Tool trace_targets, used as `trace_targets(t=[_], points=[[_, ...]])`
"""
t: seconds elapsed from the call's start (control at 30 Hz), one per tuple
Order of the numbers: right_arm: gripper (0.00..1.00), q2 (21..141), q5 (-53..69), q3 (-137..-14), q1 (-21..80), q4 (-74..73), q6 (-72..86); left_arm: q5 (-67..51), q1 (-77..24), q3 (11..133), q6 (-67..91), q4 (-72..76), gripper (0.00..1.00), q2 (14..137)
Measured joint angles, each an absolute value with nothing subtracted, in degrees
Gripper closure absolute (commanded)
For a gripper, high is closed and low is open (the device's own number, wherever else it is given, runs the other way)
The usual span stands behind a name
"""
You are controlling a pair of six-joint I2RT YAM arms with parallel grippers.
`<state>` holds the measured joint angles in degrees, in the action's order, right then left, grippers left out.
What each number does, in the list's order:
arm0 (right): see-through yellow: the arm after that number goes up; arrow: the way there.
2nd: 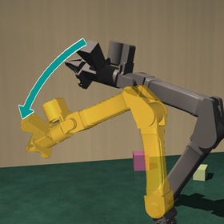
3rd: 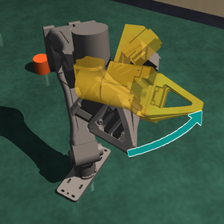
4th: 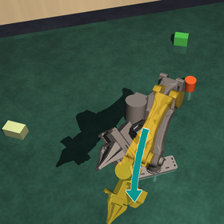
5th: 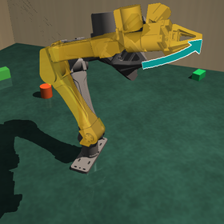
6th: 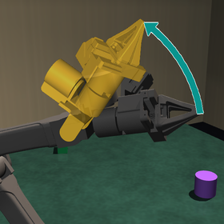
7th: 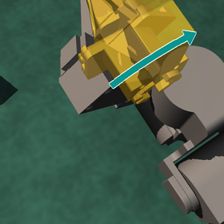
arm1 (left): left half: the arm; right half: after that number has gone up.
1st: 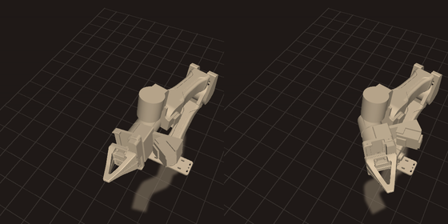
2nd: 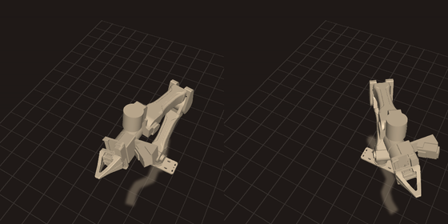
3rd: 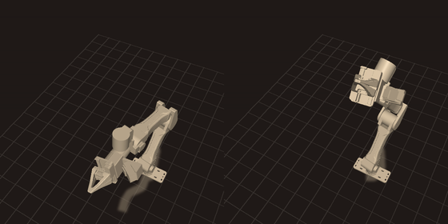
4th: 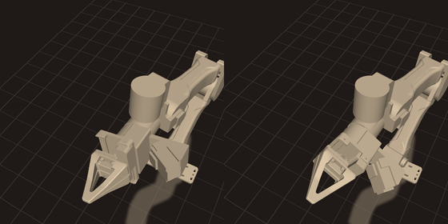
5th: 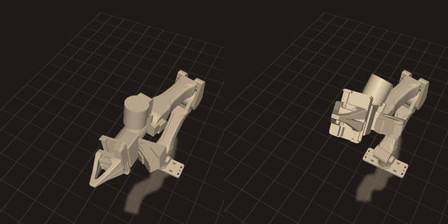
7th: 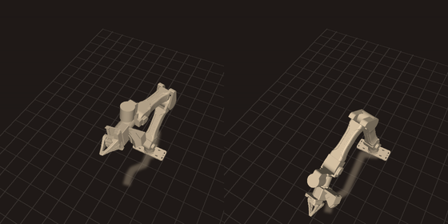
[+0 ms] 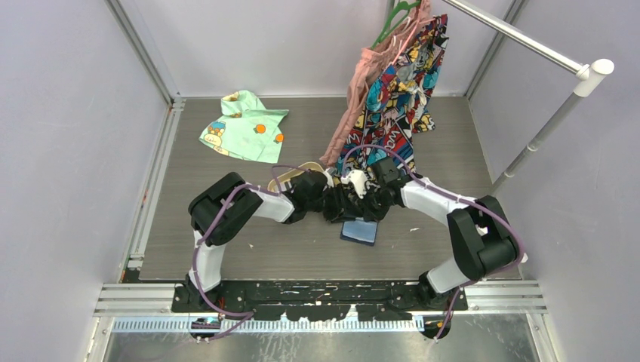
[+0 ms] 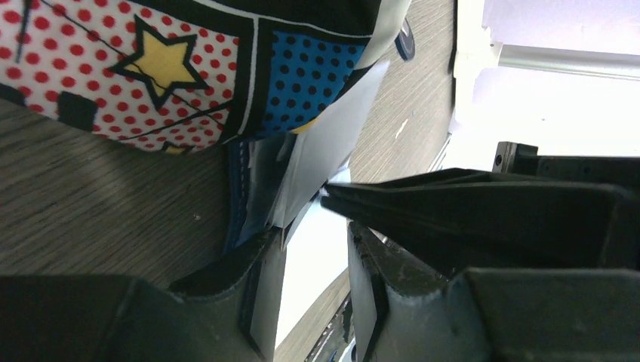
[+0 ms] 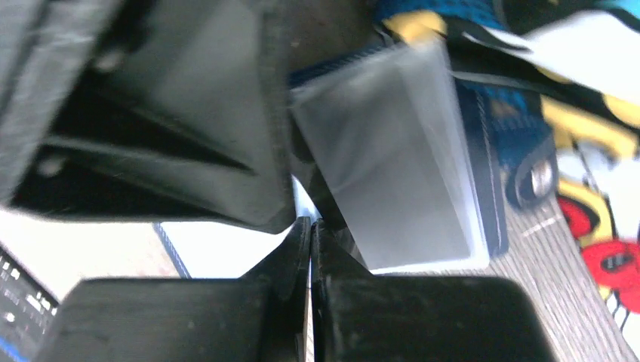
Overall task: Put the credit cards into the card holder
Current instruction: Insert the credit card into the card holder.
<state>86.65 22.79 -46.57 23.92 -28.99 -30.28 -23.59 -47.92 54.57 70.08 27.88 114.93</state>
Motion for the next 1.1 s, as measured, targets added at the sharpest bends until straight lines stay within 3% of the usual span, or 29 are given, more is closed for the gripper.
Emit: trace_targets(t=[0.17,0.27,0.47,0.57,0.63,0.83,1.1], points=[[0.96,84.2,17.5,-44.01,23.94,-23.73,-25.43,-23.59,-47.94,54.5,70.11,28.05,0.63,114.93],[0.85,83.66,18.2,-44.49,23.33,-22.96,-24.64,-23.62,-47.94,54.48,70.02,28.03,0.62,114.78],[0.46,82.52,26.04,-48.62,18.37,-28.32,-26.5,-23.57,-47.94,53.98,68.12,25.28,0.61,112.31],[0.17,82.11,29.08,-50.19,15.97,-30.61,-30.96,-23.57,-47.94,54.0,66.35,22.11,0.61,109.84],[0.04,82.11,30.59,-50.5,15.14,-32.29,-35.2,-23.57,-47.94,54.08,65.19,20.34,0.61,108.38],[0.01,83.57,34.48,-50.46,15.68,-36.36,-47.11,-23.59,-47.94,54.15,62.65,15.35,0.61,106.34],[0.01,84.58,28.23,-45.95,23.03,-29.41,-48.14,-23.07,-47.94,54.13,60.99,10.22,0.65,104.42]])
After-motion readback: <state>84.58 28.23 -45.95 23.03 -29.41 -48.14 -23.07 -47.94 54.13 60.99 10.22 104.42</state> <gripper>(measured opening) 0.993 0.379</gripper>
